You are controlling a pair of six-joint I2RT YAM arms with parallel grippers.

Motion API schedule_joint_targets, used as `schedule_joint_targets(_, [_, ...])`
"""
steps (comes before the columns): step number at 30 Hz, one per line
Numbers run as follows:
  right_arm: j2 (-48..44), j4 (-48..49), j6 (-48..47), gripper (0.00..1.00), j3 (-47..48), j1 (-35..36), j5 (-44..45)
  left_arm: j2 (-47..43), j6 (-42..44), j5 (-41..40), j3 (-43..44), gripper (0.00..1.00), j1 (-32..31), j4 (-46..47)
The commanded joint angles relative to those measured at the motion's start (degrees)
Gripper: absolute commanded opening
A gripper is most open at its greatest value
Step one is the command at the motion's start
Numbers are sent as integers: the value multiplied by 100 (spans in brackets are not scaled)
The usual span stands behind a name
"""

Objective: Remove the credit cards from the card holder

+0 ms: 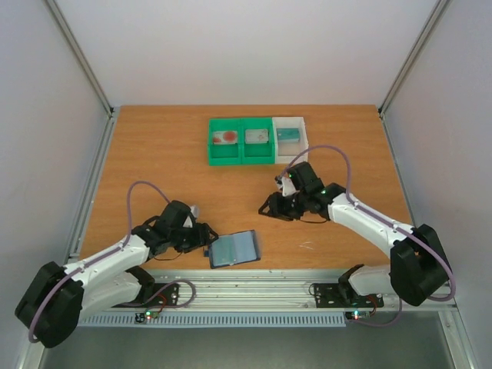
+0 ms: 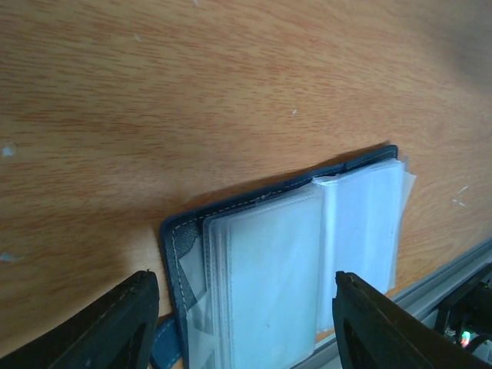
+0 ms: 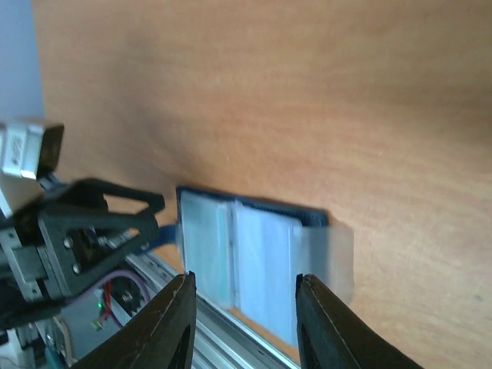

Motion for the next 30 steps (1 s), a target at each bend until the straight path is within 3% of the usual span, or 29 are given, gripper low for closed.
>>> schedule_joint_targets(1, [-105, 648, 316, 38, -495, 374, -154, 238, -92, 119, -169, 62, -24, 772])
schedule_joint_targets(9, [433, 1049, 534, 38, -883, 1161, 111, 478, -124, 301, -233, 54, -24, 1134])
schedule_joint_targets(20, [1130, 1287, 708, 32, -975, 1685, 357, 820, -250, 679, -384, 53, -24, 1911])
schedule_joint_targets(26, [1266, 1349, 774, 21, -985, 1796, 554, 1107, -397, 969, -454, 52, -24, 2454])
schedule_joint_targets(30, [1027, 1297, 839, 6, -1152, 1802, 915, 1121, -422, 1117, -429, 52, -24, 2527])
